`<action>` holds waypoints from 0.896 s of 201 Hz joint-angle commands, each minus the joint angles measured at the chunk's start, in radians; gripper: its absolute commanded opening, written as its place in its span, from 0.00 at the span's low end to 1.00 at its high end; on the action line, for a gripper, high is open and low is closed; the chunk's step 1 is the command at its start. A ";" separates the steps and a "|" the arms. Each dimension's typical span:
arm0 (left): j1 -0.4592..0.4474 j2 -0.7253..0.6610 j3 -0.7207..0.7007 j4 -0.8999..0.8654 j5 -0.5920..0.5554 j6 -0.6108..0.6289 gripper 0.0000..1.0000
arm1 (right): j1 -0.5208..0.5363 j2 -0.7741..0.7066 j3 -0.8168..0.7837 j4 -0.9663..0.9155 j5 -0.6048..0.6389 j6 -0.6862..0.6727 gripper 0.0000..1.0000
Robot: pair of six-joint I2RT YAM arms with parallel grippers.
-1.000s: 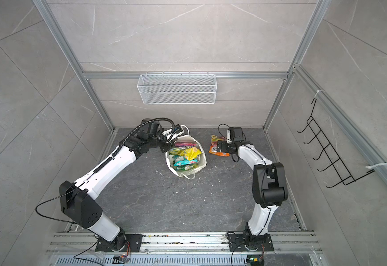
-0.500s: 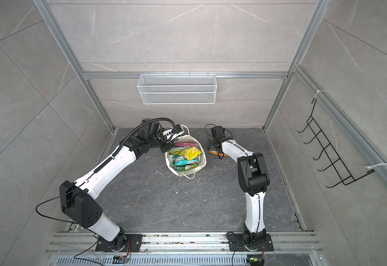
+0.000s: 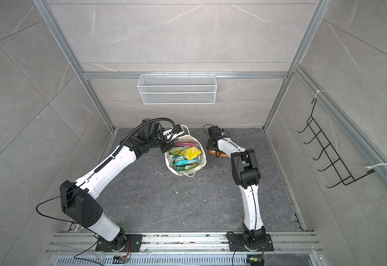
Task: Take the snacks out of the paper bag
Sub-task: Move the snack to the top-right of the table.
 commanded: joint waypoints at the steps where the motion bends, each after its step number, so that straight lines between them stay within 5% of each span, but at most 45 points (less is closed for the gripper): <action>1: -0.009 -0.008 0.052 0.050 0.034 0.002 0.00 | -0.018 0.029 0.027 -0.044 -0.002 -0.008 0.82; 87: -0.009 -0.008 0.052 0.055 0.037 -0.003 0.00 | -0.069 0.059 0.105 -0.125 -0.149 -0.093 0.72; 180: -0.012 -0.015 0.052 0.054 0.036 -0.003 0.00 | -0.056 -0.138 0.071 -0.173 -0.147 -0.183 0.84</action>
